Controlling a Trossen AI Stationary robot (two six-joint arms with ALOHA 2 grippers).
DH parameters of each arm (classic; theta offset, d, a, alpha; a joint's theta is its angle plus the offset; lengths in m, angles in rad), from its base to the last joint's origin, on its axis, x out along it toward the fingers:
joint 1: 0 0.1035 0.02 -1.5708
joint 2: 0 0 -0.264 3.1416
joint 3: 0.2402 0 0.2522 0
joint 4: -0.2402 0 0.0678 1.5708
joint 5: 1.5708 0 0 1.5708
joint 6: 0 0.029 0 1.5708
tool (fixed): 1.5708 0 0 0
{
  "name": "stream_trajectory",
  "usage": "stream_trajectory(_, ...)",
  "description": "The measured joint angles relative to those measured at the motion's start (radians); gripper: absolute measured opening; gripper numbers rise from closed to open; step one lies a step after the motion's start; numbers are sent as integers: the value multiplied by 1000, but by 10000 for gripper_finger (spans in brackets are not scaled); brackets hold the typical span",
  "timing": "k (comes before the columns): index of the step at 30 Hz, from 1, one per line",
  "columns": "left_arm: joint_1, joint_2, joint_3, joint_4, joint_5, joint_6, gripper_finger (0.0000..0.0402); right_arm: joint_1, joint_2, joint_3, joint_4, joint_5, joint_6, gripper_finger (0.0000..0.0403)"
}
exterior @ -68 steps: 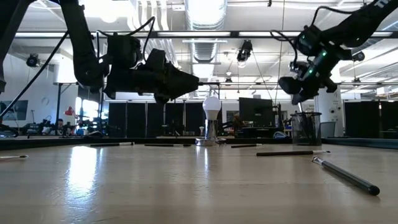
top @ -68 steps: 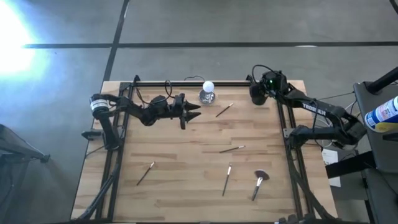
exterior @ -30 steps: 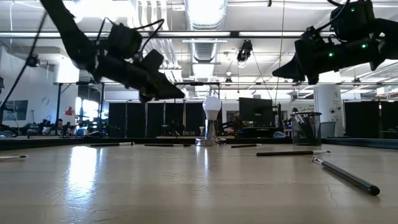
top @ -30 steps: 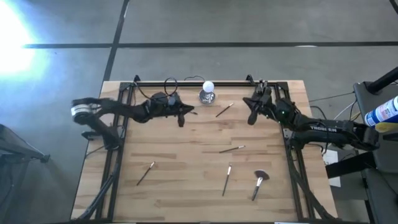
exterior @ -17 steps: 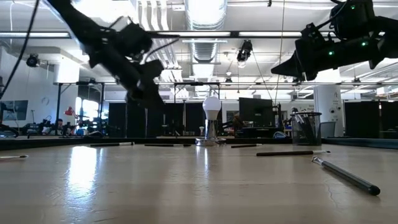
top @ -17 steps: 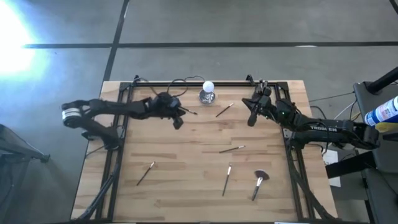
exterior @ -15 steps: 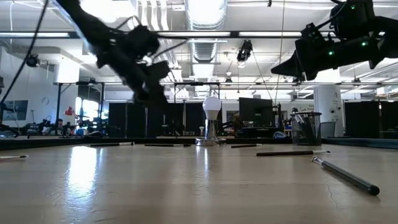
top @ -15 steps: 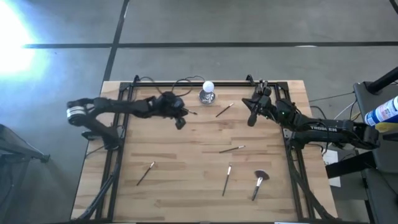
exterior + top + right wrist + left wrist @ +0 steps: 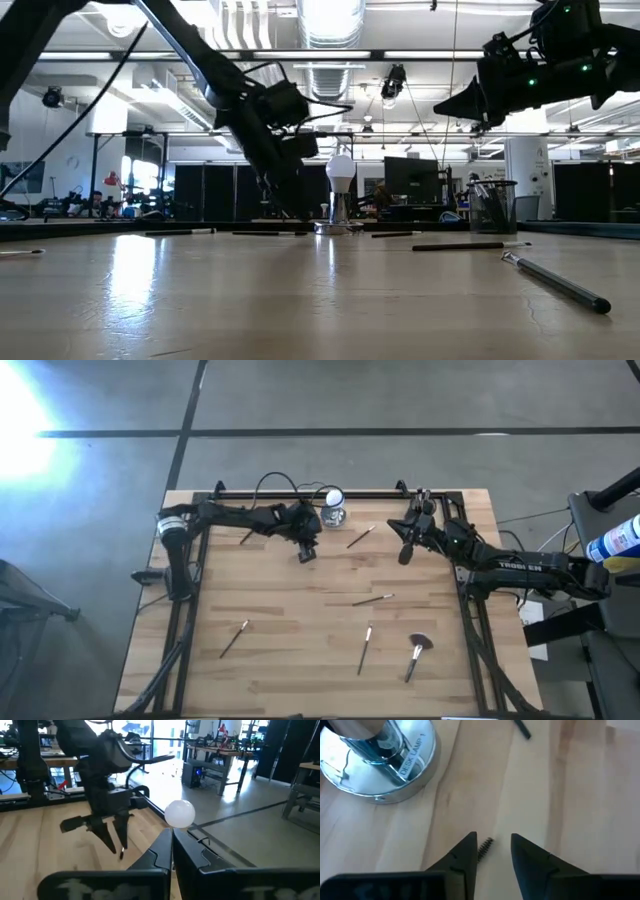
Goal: Put items in baskets/containers
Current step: Put the black lash brush into the black pen holder
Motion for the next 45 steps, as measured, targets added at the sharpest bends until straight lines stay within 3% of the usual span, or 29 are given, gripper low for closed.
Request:
stream_trajectory(14, 33, 83, 11, -8, 36, 65, 108, 0, 0, -1, 0, 0, -7, 8)
stream_trajectory(18, 37, 95, 12, -6, 37, 62, 79, 0, 0, -1, 0, 1, -7, 8)
stream_trajectory(23, 37, 69, 9, -5, 20, 24, 12, 0, 0, -1, 0, 1, -8, 8)
stream_trajectory(28, 38, 7, -2, -3, 27, -42, 1, 0, 0, -1, -1, 1, -8, 8)
stream_trajectory(35, 29, -111, -156, 307, 123, -229, 0, 0, 0, -1, -6, 2, -8, 8)
stream_trajectory(40, 20, -190, -328, 713, 167, -386, 0, 0, 0, -1, -7, -1, 9, 8)
stream_trajectory(45, -1, -212, -477, 1145, 193, -509, 0, 0, 1, 3, -3, -74, 47, 9)
